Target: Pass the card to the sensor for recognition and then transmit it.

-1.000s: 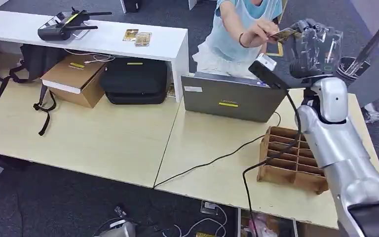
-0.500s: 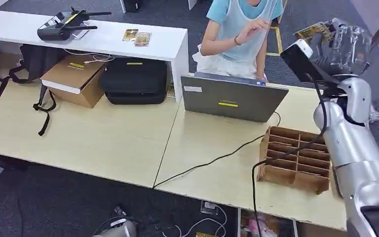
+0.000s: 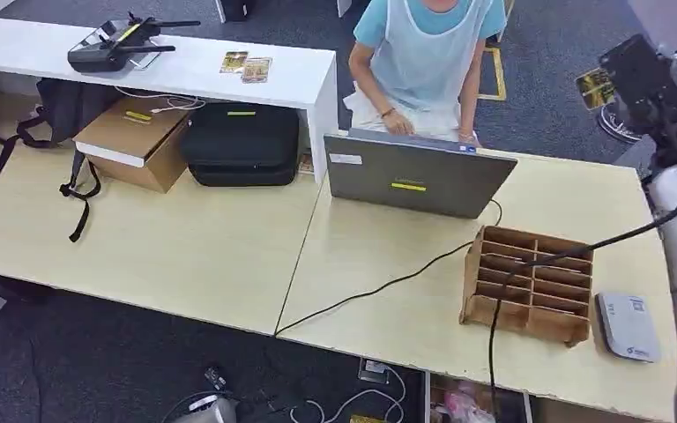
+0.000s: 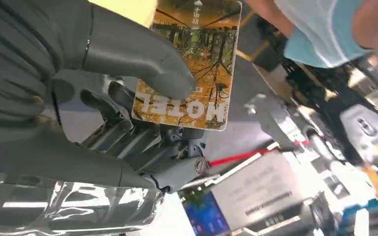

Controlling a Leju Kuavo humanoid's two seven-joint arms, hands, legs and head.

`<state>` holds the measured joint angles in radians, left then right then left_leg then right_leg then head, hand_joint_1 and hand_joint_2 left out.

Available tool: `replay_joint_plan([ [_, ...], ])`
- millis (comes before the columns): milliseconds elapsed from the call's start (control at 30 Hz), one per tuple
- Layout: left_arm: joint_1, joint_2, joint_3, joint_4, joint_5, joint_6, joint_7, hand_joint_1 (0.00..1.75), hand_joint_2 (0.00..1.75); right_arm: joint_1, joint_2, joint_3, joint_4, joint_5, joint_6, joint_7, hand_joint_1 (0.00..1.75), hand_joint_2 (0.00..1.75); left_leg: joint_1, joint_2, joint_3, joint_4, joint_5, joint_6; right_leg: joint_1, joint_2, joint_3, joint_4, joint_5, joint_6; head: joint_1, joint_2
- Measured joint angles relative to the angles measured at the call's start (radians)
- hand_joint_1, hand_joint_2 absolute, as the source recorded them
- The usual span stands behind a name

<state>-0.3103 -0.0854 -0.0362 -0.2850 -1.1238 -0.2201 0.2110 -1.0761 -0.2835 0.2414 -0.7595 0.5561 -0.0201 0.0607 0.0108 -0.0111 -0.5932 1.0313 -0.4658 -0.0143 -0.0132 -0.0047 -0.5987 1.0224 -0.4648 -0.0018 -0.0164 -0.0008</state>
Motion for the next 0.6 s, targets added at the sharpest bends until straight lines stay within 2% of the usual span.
replay_joint_plan([
  [167, 0.012, 0.006, 0.0, 0.0, 0.001, 0.017, 0.0, 0.0, 0.0, 0.003, -0.121, -0.045, 0.013, -0.126, 0.151, 0.035, 1.75, 1.75, 0.0, -0.002, -0.001, 0.0, 0.0, 0.0, 0.0, -0.003, 0.0, -0.001, 0.0, 0.0, 0.0, 0.0],
  [300, 0.019, 0.01, 0.0, 0.0, 0.002, 0.024, 0.0, 0.0, 0.0, 0.06, -0.234, -0.091, -0.007, -0.252, 0.247, 0.045, 1.75, 1.75, 0.0, -0.003, -0.001, 0.0, -0.001, 0.001, 0.0, -0.003, 0.0, -0.001, 0.0, 0.001, 0.0, 0.0],
  [500, 0.028, 0.014, 0.0, 0.0, 0.01, 0.04, 0.0, 0.0, 0.0, 0.15, -0.349, -0.13, -0.036, -0.356, 0.333, 0.068, 1.75, 1.75, 0.0, -0.002, -0.002, 0.0, -0.001, 0.001, 0.0, -0.003, 0.0, -0.001, -0.001, 0.001, 0.0, 0.0],
  [600, 0.033, 0.019, 0.0, 0.0, 0.013, 0.048, 0.0, 0.0, 0.0, 0.173, -0.386, -0.13, -0.03, -0.386, 0.362, 0.068, 1.75, 1.75, 0.0, -0.001, -0.001, 0.0, -0.001, 0.001, 0.0, -0.001, -0.001, 0.0, 0.0, 0.001, 0.0, 0.0],
])
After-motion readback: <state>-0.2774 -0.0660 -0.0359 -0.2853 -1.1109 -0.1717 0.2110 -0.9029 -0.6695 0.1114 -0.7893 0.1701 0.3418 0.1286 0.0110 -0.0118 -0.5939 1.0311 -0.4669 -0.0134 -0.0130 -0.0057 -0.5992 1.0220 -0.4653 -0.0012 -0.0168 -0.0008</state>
